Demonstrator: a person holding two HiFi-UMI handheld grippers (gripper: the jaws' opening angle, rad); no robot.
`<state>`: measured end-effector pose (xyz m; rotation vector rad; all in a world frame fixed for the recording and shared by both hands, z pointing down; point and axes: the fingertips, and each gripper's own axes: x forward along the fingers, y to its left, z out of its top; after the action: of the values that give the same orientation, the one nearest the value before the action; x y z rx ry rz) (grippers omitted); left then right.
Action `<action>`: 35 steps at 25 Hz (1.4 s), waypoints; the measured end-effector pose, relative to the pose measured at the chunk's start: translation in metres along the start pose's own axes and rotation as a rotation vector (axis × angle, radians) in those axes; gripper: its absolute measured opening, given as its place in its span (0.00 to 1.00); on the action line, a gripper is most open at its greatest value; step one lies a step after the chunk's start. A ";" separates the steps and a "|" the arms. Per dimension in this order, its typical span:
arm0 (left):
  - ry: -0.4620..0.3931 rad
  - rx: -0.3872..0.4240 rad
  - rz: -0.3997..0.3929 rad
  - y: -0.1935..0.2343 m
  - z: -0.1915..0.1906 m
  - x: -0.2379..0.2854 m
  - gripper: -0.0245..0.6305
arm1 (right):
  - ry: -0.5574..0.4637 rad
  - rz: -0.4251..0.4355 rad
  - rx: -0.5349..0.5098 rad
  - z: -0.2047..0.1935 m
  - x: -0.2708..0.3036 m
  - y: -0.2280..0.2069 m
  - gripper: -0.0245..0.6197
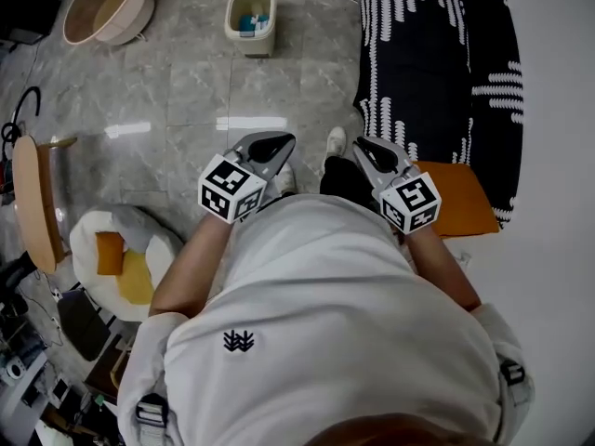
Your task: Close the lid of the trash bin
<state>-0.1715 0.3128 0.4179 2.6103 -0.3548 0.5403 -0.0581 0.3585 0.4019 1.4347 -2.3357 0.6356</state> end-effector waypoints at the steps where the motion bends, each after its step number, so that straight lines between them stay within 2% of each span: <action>1: 0.003 -0.005 0.006 0.007 0.005 0.011 0.13 | 0.000 0.011 0.013 0.003 0.005 -0.013 0.07; 5: -0.004 -0.016 0.045 0.034 0.041 0.054 0.13 | 0.008 0.062 0.001 0.026 0.028 -0.068 0.07; 9: -0.018 -0.025 0.112 0.066 0.087 0.096 0.13 | -0.013 0.113 -0.020 0.064 0.046 -0.135 0.07; 12: -0.026 -0.025 0.166 0.091 0.114 0.125 0.13 | -0.017 0.134 -0.027 0.078 0.057 -0.184 0.07; 16: -0.031 -0.041 0.225 0.119 0.139 0.153 0.13 | -0.018 0.158 -0.010 0.087 0.065 -0.229 0.07; 20: -0.032 -0.078 0.271 0.157 0.158 0.165 0.13 | -0.016 0.155 0.021 0.095 0.083 -0.255 0.07; 25: -0.026 -0.120 0.310 0.235 0.177 0.175 0.13 | -0.005 0.136 0.050 0.110 0.117 -0.281 0.07; 35: 0.075 -0.146 0.380 0.418 0.209 0.201 0.17 | -0.018 0.019 0.110 0.170 0.184 -0.335 0.07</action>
<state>-0.0657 -0.1801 0.4883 2.3834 -0.8418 0.7056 0.1536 -0.0015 0.4156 1.4720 -2.3635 0.7702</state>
